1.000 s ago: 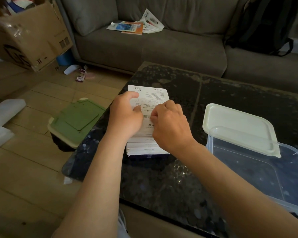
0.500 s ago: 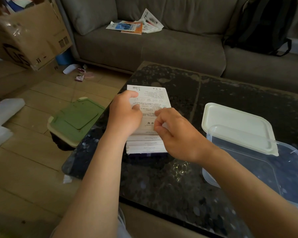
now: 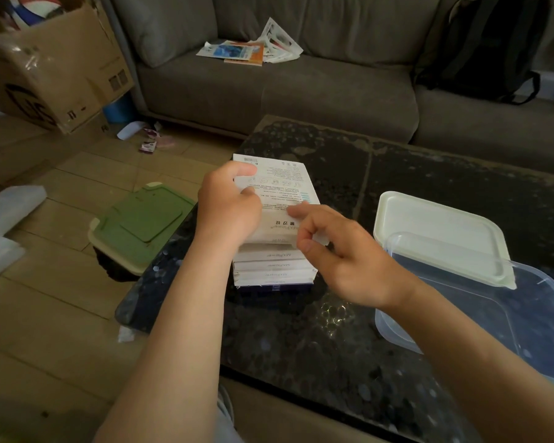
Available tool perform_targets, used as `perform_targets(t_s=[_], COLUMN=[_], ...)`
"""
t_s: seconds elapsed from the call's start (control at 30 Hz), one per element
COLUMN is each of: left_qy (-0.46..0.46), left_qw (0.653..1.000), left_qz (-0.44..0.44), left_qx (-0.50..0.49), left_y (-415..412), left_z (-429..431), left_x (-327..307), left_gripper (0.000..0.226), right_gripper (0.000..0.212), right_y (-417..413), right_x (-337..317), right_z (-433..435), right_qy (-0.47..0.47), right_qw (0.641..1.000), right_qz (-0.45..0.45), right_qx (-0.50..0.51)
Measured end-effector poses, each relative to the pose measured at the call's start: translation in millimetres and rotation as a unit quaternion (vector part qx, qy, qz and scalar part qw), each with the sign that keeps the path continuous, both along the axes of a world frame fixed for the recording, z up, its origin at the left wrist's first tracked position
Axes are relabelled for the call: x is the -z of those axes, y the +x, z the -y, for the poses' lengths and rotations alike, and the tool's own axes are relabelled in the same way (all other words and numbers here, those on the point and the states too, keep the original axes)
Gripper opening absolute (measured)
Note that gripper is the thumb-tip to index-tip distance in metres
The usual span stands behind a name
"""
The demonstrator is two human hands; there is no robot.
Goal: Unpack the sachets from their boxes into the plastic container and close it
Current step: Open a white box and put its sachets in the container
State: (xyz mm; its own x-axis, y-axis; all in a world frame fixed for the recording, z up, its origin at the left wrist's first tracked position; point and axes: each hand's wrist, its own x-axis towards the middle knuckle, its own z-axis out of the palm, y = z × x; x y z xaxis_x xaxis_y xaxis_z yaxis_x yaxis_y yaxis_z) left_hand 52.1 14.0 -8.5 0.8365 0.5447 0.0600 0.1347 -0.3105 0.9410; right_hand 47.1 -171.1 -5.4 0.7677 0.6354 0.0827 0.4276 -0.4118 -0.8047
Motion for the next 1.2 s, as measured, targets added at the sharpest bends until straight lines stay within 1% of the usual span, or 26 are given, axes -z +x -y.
perform_targets(t_s=[0.1,0.2,0.27,0.33,0.43,0.47,0.53,0.6,0.7,0.73,0.8,0.83,0.87,0.9,0.93,1.0,1.07,1.1,1.13,1.2], left_qy=[-0.059,-0.158,-0.242,-0.329,-0.403,-0.427,-0.456,-0.460,-0.473,-0.479,-0.492,-0.493,-0.491,-0.489,-0.489,-0.490,-0.477,-0.467,-0.456,-0.437], left_qw=[0.998,0.984,0.965,0.939,0.910,0.897,0.878,0.870,0.859,0.854,0.843,0.840,0.840,0.839,0.837,0.832,0.834,0.839,0.841,0.843], left_qz=[0.033,0.078,0.102,0.097,0.067,0.058,0.040,0.027,0.023,0.026,0.044,0.055,0.064,0.074,0.082,0.094,0.100,0.103,0.108,0.110], left_qx=[-0.005,-0.007,-0.004,0.003,0.071,0.098,0.140,0.174,0.196,0.202,0.215,0.220,0.223,0.225,0.230,0.245,0.256,0.262,0.270,0.294], left_y=[-0.6,-1.1,-2.9,-4.0,-5.9,-8.3,-12.4,-16.1,-21.9,-24.3,-28.2,-30.2,-32.4,-34.5,-37.2,-41.4,-44.2,-45.4,-46.1,-47.5], left_z=[3.9,12.5,20.4,31.5,52.7,61.2,78.3,96.7,122.9,131.1,145.6,151.9,158.3,164.1,170.0,181.3,193.6,199.1,204.0,212.6], left_x=[-7.8,-20.4,-27.6,-31.8,-33.5,-35.4,-37.9,-37.8,-33.7,-32.0,-27.6,-25.0,-22.8,-19.9,-17.5,-12.6,-7.0,-4.1,-1.4,2.2], left_gripper=[0.042,0.043,0.044,0.049,0.032,0.031,0.032,0.034,0.036,0.036,0.041,0.044,0.048,0.053,0.058,0.062,0.065,0.069,0.072,0.075], right_gripper=[0.024,0.025,0.025,0.018,0.012,0.011,0.011,0.012,0.008,0.008,0.007,0.007,0.011,0.015,0.020,0.041,0.064,0.068,0.066,0.055], right_y=[-0.4,-1.6,-4.4,-9.1,-15.7,-17.5,-20.7,-24.5,-33.2,-35.8,-39.8,-41.3,-42.3,-43.8,-43.9,-43.3,-43.0,-44.7,-46.3,-46.7], right_x=[-6.1,-14.8,-21.9,-29.9,-37.9,-39.0,-39.8,-39.2,-39.5,-39.0,-36.7,-35.2,-32.6,-30.7,-27.5,-21.5,-15.7,-12.2,-9.3,-5.3], right_z=[7.2,19.1,27.7,40.9,67.3,77.2,97.8,118.6,144.2,151.7,165.2,170.5,174.4,176.3,178.1,183.4,189.2,190.8,191.9,196.2], right_qy=[0.042,0.067,0.089,0.095,0.103,0.108,0.113,0.114,0.138,0.162,0.214,0.233,0.245,0.251,0.252,0.251,0.276,0.293,0.314,0.362], right_qw=[0.999,0.998,0.996,0.995,0.993,0.992,0.990,0.988,0.977,0.967,0.933,0.915,0.901,0.891,0.882,0.868,0.861,0.864,0.868,0.868], right_qz=[-0.013,-0.012,-0.006,0.010,0.042,0.051,0.071,0.090,0.111,0.126,0.155,0.150,0.123,0.074,0.010,-0.129,-0.244,-0.277,-0.287,-0.270], right_qx=[0.009,0.013,0.018,0.025,0.031,0.033,0.041,0.056,0.116,0.152,0.245,0.292,0.335,0.371,0.398,0.408,0.350,0.302,0.257,0.209])
